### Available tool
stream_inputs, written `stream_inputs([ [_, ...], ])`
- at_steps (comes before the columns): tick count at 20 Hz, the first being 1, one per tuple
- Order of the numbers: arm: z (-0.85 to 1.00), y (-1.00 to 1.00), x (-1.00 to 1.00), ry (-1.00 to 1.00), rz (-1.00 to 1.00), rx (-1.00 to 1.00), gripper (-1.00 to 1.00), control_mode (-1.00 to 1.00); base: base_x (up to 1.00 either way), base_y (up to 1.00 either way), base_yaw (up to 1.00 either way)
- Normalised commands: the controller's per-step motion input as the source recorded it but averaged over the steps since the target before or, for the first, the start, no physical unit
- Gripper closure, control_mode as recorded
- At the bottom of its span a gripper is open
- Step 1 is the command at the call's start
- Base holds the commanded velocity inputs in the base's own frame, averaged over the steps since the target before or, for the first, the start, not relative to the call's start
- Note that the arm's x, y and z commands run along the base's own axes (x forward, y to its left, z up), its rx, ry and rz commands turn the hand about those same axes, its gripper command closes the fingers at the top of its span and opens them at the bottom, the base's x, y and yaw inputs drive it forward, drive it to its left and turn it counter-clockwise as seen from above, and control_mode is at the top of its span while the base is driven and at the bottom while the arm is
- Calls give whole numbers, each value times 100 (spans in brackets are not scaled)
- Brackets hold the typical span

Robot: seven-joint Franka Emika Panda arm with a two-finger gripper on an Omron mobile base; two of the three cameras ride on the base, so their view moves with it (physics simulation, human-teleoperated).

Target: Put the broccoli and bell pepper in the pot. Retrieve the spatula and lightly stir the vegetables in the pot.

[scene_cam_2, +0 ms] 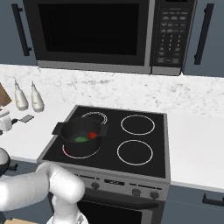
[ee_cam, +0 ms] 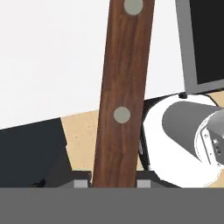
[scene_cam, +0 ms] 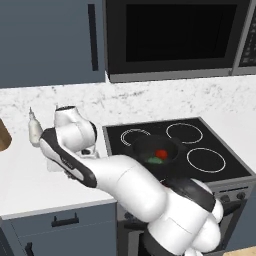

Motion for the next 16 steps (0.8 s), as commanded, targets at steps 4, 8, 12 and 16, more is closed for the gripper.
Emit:
stream_inputs([
  [4, 94, -35, -78, 4, -15, 15, 100, -100, 0, 0, 0],
  [8, 89, -41, -76, 10, -16, 25, 100, -100, 0, 0, 0],
  [12, 57, -49, -64, 11, -23, 23, 100, -100, 0, 0, 0],
  [16, 48, -59, -70, 12, -28, 26, 100, -100, 0, 0, 0],
])
